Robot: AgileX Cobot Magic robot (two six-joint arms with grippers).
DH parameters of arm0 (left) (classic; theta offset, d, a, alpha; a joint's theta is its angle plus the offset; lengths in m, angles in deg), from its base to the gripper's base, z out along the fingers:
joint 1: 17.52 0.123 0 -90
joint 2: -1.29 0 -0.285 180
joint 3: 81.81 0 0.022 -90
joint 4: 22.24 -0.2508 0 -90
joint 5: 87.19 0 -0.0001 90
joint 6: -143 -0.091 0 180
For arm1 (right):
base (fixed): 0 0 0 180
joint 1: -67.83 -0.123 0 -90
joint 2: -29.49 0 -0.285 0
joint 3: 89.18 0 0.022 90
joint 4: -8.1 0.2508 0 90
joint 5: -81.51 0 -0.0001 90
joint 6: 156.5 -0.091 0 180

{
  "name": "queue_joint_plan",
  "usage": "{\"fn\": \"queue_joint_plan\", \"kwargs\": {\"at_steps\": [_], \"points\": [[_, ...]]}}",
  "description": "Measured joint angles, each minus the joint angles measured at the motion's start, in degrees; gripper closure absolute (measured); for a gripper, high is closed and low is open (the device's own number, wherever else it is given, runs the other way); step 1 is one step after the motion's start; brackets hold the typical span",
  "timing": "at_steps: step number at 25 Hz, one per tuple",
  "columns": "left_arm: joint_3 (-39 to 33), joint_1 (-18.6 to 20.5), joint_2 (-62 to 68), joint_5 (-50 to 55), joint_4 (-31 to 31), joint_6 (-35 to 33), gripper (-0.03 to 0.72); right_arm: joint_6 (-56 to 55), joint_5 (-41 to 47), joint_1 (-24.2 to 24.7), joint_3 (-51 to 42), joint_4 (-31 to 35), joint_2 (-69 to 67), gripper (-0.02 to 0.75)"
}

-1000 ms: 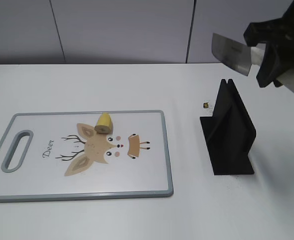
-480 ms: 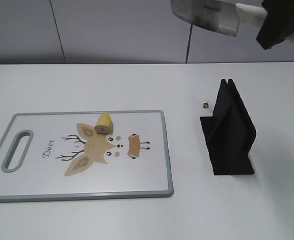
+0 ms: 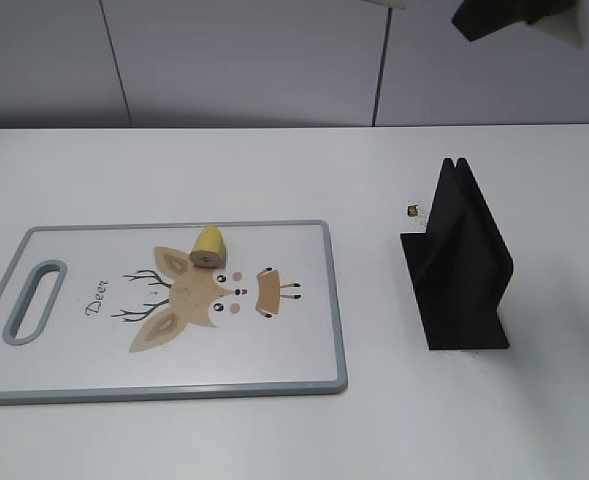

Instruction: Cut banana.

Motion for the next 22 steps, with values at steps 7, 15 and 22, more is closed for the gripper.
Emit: {"fn": "queue_joint_plan", "kwargs": {"at_steps": [7, 15, 22], "points": [[3.17, 0.00, 10.02, -5.30, 4.33, -7.31, 0.063, 12.21, -0.23, 0.00, 0.00, 2.34, -5.24, 0.579], [10.35, 0.00, 32.05, -10.67, 19.14, -29.67, 0.055, 18.60, -0.54, 0.00, 0.00, 3.88, -10.69, 0.579], [24.42, -0.93, 53.70, -7.51, 22.30, -47.24, 0.071, 25.52, -0.55, -0.31, 0.00, 5.88, -14.95, 0.579]]}}
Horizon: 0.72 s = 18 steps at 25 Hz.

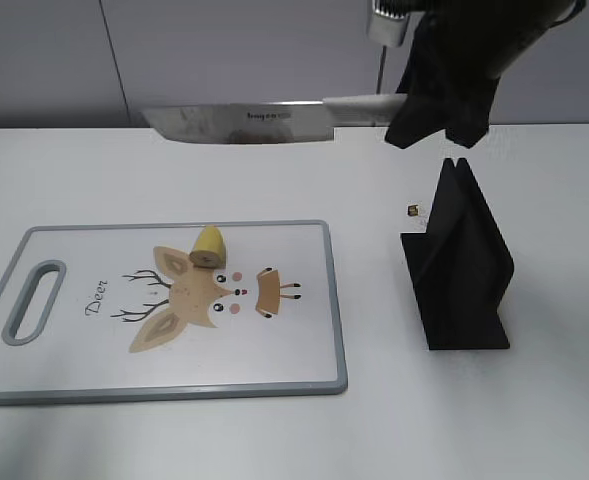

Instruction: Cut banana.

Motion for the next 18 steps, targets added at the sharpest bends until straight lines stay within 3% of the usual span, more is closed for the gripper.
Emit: {"fn": "queue_joint_plan", "kwargs": {"at_steps": [8, 18], "points": [[15.98, -7.45, 21.83, 4.40, -0.38, -16.48, 0.087, 2.35, -0.01, -0.93, 2.88, 0.67, -5.56, 0.579], [27.44, -12.05, 38.78, 8.12, -4.32, -20.71, 0.098, 5.52, -0.08, -2.61, 9.31, 5.41, -11.91, 0.579]]}}
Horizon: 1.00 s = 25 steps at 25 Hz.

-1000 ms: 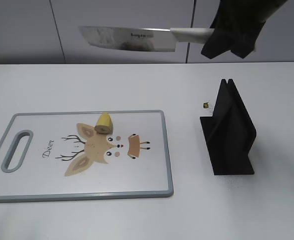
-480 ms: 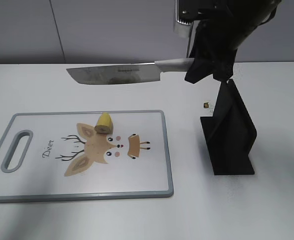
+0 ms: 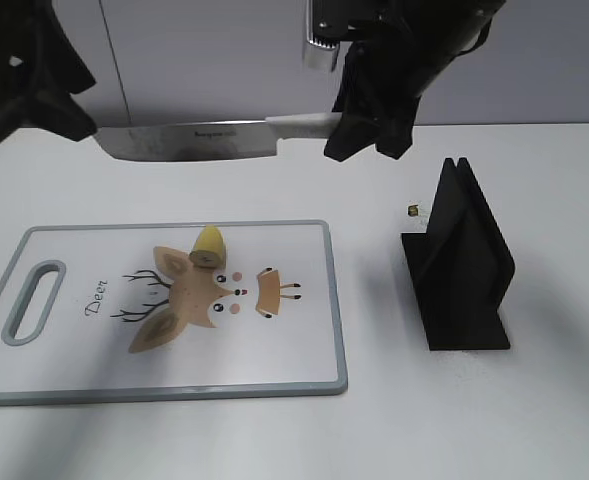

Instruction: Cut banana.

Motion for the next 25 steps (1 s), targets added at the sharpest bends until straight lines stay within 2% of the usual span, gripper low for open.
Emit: {"fn": "queue_joint_plan", "kwargs": {"at_steps": [13, 16, 19, 23, 25], "points": [[0.17, -0.31, 10.96, -3.67, -0.57, -1.39, 0.103, 3.53, 0.77, 0.00, 0.30, 1.37, -2.71, 0.579], [0.23, -0.31, 11.79, -3.67, -0.51, -1.39, 0.149, 3.60, 0.91, 0.00, 0.37, 1.82, -3.86, 0.579], [0.24, -0.33, 12.45, -3.72, -0.51, -1.39, 0.297, 3.66, 0.97, 0.00, 0.37, 2.74, -4.44, 0.579], [0.28, -0.33, 13.15, -3.66, -0.45, -1.39, 0.598, 3.72, 0.92, 0.00, 0.37, 3.67, -4.69, 0.579], [0.28, -0.33, 13.28, -3.48, -0.57, -1.65, 0.677, 3.72, 0.86, 0.00, 0.37, 3.79, -4.80, 0.579]]}}
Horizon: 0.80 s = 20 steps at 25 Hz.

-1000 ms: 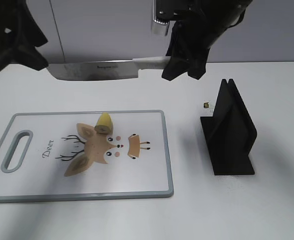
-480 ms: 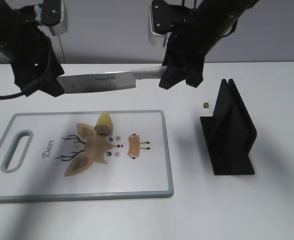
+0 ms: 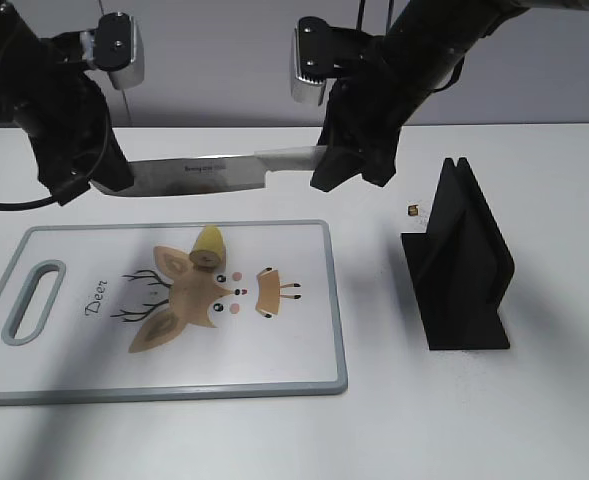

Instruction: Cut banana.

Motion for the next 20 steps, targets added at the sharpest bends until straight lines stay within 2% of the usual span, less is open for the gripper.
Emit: {"fn": "queue_joint_plan", "kwargs": {"at_steps": [5, 12, 20], "points": [[-0.32, -0.52, 0.00, -0.41, -0.70, -0.50, 0.696, 0.00, 0.00, 0.00, 0.00, -0.86, -0.06, 0.579], [-5.42, -4.62, 0.15, -7.91, -5.36, 2.32, 0.695, -0.33, -3.00, 0.00, -4.75, -2.06, -0.10, 0.579], [-6.08, -4.88, 1.52, -10.54, -6.11, 2.42, 0.695, -0.27, -8.10, -0.10, -8.15, -2.08, -0.28, 0.579]]}}
